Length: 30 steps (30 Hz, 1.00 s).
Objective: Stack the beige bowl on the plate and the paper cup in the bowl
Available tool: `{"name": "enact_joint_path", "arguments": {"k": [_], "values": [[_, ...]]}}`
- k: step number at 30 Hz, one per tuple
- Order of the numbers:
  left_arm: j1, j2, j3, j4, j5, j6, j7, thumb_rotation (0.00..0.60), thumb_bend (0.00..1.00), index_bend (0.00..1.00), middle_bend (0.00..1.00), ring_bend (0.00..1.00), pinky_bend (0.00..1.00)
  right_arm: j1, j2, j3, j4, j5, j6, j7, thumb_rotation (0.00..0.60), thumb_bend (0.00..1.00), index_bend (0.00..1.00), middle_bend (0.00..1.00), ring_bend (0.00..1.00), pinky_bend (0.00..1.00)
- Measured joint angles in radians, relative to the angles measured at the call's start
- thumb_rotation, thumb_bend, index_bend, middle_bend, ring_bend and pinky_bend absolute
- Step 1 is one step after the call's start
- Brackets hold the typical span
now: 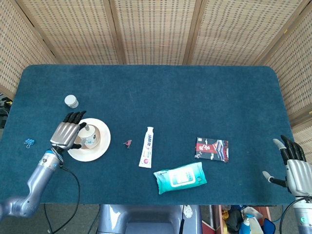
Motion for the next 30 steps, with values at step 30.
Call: {"name": "enact_joint_path", "arguments": {"k": [30], "values": [[0.377, 0.170, 0.149, -0.143, 0.486, 0.504, -0.081, 0.600, 0.24, 0.18, 0.00, 0.00, 0.00, 0.003, -0.007, -0.010, -0.010, -0.017, -0.001, -0.029, 0.600, 0.14, 0.08, 0.00, 0.00, 0.00]]}}
